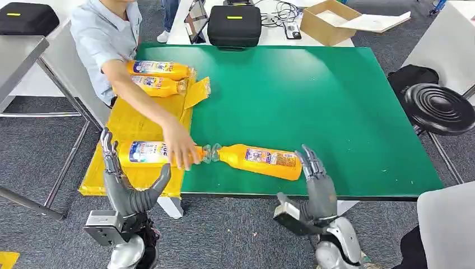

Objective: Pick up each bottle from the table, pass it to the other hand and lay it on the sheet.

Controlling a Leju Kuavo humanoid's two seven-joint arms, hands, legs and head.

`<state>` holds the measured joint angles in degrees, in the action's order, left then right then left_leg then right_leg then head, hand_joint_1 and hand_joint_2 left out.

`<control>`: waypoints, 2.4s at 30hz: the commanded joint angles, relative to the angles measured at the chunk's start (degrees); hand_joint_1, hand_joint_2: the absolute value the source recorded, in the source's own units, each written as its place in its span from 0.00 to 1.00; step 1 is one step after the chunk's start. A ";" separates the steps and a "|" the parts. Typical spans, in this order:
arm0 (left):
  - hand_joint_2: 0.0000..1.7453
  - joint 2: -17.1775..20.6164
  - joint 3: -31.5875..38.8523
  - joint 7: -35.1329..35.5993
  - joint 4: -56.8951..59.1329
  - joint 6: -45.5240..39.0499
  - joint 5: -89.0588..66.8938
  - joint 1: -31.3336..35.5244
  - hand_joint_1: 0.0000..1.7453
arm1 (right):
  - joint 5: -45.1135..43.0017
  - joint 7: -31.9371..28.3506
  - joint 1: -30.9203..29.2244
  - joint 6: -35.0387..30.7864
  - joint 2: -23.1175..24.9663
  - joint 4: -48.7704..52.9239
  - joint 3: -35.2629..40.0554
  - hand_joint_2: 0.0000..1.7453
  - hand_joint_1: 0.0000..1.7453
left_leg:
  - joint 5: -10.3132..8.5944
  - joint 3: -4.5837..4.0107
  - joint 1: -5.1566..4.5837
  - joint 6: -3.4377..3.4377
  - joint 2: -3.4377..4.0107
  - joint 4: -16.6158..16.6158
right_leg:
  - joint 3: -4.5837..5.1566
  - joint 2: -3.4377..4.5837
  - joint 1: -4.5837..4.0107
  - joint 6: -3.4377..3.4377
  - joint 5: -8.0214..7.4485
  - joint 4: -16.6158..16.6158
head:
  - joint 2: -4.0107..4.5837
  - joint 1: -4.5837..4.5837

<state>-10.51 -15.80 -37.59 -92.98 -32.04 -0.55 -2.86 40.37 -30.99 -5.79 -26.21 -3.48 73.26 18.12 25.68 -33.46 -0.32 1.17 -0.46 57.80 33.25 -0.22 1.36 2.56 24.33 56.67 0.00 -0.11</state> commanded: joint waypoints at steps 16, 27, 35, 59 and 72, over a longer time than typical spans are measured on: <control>1.00 1.14 -3.70 5.97 11.78 -1.45 -2.62 6.54 0.00 | -2.10 1.66 -20.00 2.84 5.61 -36.89 -1.95 1.00 0.00 | 0.00 0.17 0.12 -0.07 0.10 -0.01 | -0.15 0.08 -0.15 -0.11 -0.05 -0.06 | 0.00 0.00; 1.00 1.03 -3.98 6.06 12.13 -1.32 -2.58 6.84 0.00 | -2.74 1.17 -19.97 3.71 6.21 -37.63 -1.90 1.00 0.00 | 0.02 0.15 0.10 -0.08 0.07 0.01 | -0.12 0.05 -0.12 -0.13 0.00 -0.02 | 0.00 0.00; 1.00 1.11 -5.47 6.59 12.40 -0.28 -2.45 8.44 0.00 | -0.73 3.35 -22.79 4.59 7.07 -43.01 0.40 1.00 0.00 | 0.00 0.09 0.11 -0.07 0.10 0.03 | -0.07 0.07 -0.12 -0.11 -0.05 -0.01 | 0.00 0.00; 1.00 1.34 -5.00 12.69 12.48 8.62 3.87 9.17 0.00 | 9.85 16.81 -27.66 6.91 4.72 -50.25 4.74 1.00 0.83 | -0.07 0.31 0.13 -0.08 -0.05 -0.02 | -0.31 -0.09 -0.15 -0.14 -0.07 -0.11 | 0.00 -0.02; 1.00 1.25 -4.77 12.72 13.49 8.82 4.02 9.53 0.00 | 8.39 13.56 -27.06 6.80 5.19 -50.46 3.66 1.00 1.00 | -0.06 0.41 0.13 -0.07 -0.04 -0.03 | -0.41 -0.08 -0.15 -0.12 -0.05 -0.10 | 0.00 0.02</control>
<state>-10.40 -20.72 -25.22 -83.62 -23.34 3.08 4.41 49.35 -17.16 -32.41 -19.89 1.92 27.67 20.98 25.63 -33.17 -0.30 1.21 -0.44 57.82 33.02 -0.21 1.34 2.60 24.28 56.68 0.00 -0.09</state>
